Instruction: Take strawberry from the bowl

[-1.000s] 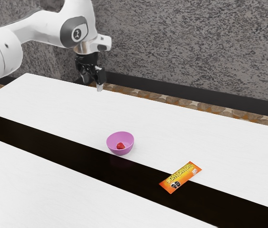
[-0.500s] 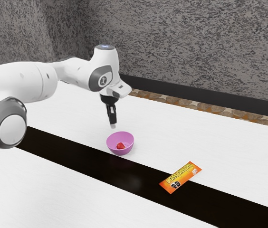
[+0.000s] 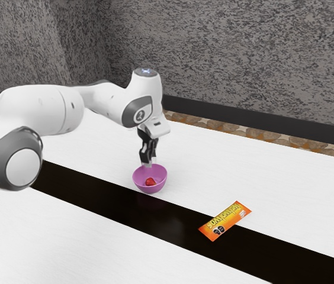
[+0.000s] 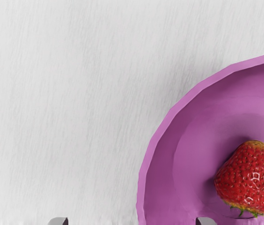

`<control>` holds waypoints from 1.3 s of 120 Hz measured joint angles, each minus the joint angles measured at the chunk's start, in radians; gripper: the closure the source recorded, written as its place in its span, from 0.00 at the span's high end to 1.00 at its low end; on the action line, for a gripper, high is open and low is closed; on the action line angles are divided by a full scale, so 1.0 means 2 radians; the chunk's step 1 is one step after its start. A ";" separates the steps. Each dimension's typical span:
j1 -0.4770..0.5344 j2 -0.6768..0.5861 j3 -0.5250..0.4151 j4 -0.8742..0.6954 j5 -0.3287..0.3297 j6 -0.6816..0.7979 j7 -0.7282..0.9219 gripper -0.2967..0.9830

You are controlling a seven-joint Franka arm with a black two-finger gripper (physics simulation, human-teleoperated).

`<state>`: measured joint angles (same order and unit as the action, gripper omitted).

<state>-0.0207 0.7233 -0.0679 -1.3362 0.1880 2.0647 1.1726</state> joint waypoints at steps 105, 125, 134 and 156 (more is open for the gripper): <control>0.000 -0.052 -0.008 -0.142 -0.038 0.090 0.042 0.39; 0.002 -0.048 -0.008 -0.142 -0.040 0.095 0.045 0.40; 0.004 -0.047 -0.007 -0.142 -0.040 0.096 0.046 0.40; 0.007 -0.039 -0.007 -0.142 -0.040 0.101 0.048 0.40</control>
<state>-0.0065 0.6444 -0.0828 -1.6200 0.1078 2.2659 1.2680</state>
